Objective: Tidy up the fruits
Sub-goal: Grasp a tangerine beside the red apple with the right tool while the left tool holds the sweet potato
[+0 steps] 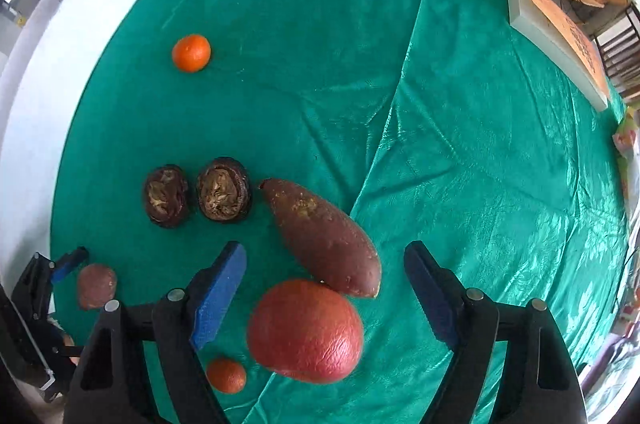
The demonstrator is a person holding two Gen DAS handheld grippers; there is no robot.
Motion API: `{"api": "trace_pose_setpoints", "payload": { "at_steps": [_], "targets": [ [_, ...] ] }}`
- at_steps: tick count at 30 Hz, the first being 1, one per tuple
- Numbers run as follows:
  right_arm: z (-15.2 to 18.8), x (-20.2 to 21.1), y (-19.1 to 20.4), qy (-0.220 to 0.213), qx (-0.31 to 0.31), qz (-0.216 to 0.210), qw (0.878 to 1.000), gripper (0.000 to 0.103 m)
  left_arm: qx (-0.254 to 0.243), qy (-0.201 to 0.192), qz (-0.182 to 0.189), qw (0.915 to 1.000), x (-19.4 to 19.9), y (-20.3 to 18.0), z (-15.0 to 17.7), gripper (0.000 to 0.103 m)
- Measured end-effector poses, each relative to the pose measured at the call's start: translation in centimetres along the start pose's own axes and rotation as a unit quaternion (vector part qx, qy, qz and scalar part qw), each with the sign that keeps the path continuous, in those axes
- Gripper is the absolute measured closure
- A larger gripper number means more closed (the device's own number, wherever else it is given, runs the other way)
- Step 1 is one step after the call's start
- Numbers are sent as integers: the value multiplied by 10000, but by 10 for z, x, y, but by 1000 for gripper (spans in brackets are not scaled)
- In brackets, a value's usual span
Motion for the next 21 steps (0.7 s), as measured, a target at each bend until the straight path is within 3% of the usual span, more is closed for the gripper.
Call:
{"api": "trace_pose_setpoints", "payload": {
  "at_steps": [2, 4, 6, 8, 10, 12, 14, 16, 20, 21],
  "targets": [
    [1, 21, -11, -364, -365, -106, 9986, 27, 33, -13, 26, 10000, 0, 2, 1, 29],
    [24, 56, -14, -809, -627, -741, 9920, 27, 76, -38, 54, 9999, 1, 4, 0, 29],
    [71, 82, -9, -1171, -685, -1541, 9787, 26, 129, -59, 109, 9998, 2, 6, 0, 31],
    [122, 80, 0, -1349, -832, -1978, 9674, 21, 165, -89, 151, 9997, 2, 6, -1, 34],
    [163, 55, 8, -1462, -986, -1957, 9647, 20, 139, -116, 169, 9997, 2, 4, -3, 36],
    [183, 23, 23, -1481, -1007, -1875, 9658, 20, 76, -136, 100, 9998, 0, 1, -4, 42],
    [186, 3, 36, -1589, -896, -1731, 9679, 24, 43, -154, 85, 9998, 0, -1, -7, 60],
    [181, 0, 42, -1875, -876, -1697, 9635, 33, 217, -125, 214, 9995, 3, 1, -6, 61],
    [169, -4, 48, -2177, -753, -1540, 9609, 40, 616, -208, 359, 9972, 13, 10, 2, 61],
    [167, -5, 48, -2240, -718, -1419, 9615, 53, 697, -236, 380, 9966, 16, 12, 5, 61]
  ]
}}
Point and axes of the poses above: each gripper's, at about its wrist camera, not at the fingertips, and x roughly against the way its jaws point, y to its left, z to its underside, the point moved 7 cm from there along -x, roughly the way its jaws point, and after that the axes turned 10 degrees about -x, right-handed, at the moved point
